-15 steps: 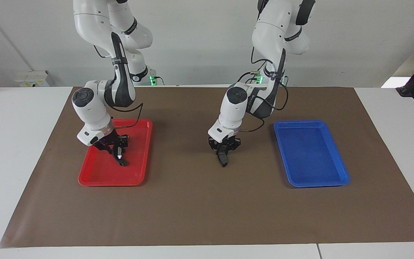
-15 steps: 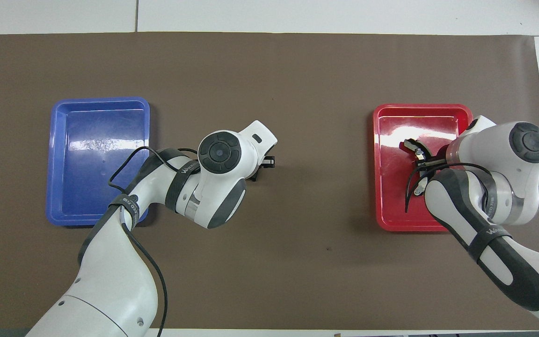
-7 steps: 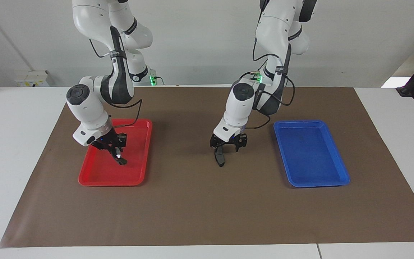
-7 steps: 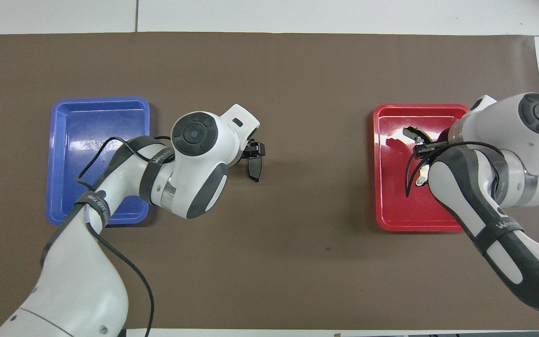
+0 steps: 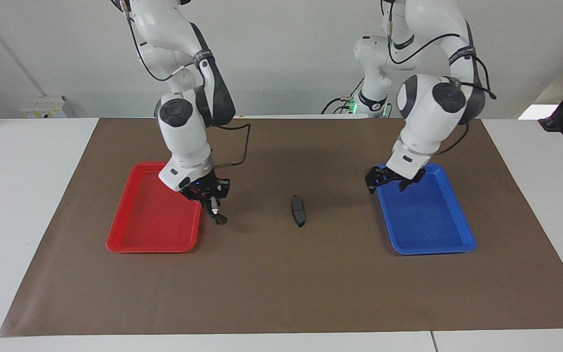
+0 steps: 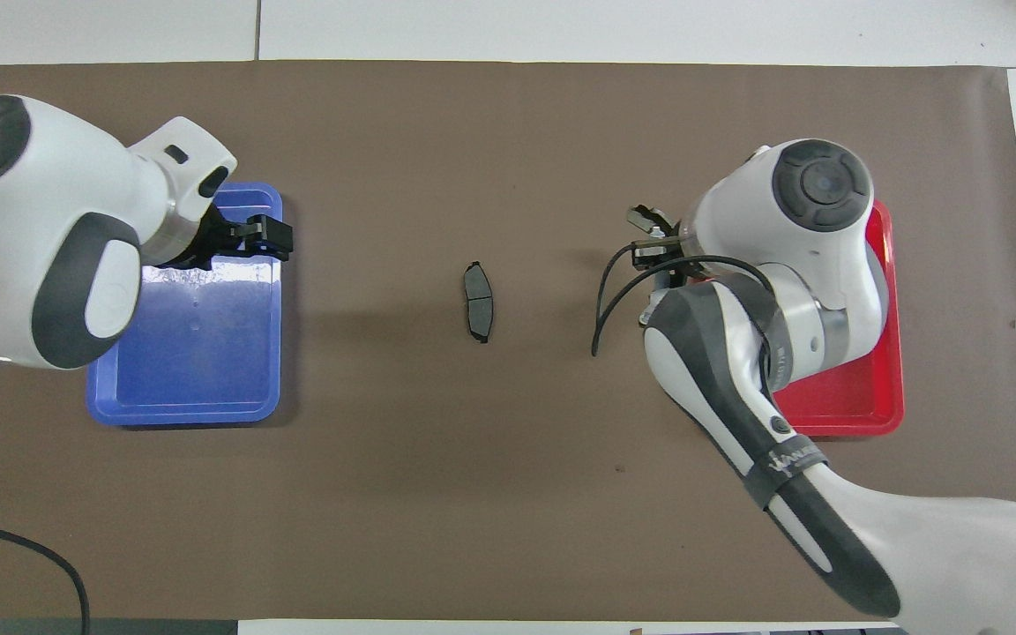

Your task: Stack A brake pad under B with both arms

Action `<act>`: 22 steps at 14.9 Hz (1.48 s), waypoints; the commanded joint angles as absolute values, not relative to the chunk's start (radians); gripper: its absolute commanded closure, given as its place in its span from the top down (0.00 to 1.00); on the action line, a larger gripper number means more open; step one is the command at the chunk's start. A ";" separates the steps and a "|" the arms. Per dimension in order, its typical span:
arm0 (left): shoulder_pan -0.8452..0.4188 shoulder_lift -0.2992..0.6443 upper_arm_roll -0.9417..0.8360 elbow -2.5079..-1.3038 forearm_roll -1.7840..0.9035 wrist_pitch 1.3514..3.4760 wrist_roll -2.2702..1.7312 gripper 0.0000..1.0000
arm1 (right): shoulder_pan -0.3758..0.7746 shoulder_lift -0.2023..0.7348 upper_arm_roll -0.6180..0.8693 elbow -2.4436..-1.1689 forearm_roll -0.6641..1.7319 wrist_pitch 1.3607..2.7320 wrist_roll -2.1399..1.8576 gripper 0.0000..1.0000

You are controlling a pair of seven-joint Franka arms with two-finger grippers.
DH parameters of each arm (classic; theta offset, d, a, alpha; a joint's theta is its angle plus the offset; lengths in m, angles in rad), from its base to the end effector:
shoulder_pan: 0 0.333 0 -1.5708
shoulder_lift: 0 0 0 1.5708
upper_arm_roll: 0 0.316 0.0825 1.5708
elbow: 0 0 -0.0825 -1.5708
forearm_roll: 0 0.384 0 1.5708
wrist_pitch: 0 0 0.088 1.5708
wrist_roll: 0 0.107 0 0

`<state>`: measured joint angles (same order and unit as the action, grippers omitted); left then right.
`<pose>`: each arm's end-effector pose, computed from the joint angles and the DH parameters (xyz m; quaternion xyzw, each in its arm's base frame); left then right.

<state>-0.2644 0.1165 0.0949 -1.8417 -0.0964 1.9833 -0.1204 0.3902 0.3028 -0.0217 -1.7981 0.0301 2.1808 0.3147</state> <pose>0.5862 -0.1083 0.4643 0.9991 -0.0062 0.0071 0.0403 0.5984 0.2333 0.3875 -0.9990 -0.0194 -0.0345 0.0223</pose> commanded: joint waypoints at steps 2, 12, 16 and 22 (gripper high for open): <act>-0.123 0.092 0.081 -1.752 -0.062 1.823 0.067 0.99 | 0.481 0.477 -0.023 -1.595 0.048 2.157 0.396 0.00; -0.075 -0.003 0.127 -1.586 0.005 1.526 0.129 0.99 | 0.603 0.574 -0.014 -1.574 0.077 2.226 0.417 0.00; -0.080 -0.029 0.126 -1.621 0.005 1.519 0.132 0.99 | 0.607 0.577 -0.014 -1.574 0.078 2.282 0.489 0.00; -0.078 -0.029 0.126 -1.620 0.005 1.531 0.121 0.99 | 0.615 0.580 -0.014 -1.583 0.074 2.299 0.492 0.00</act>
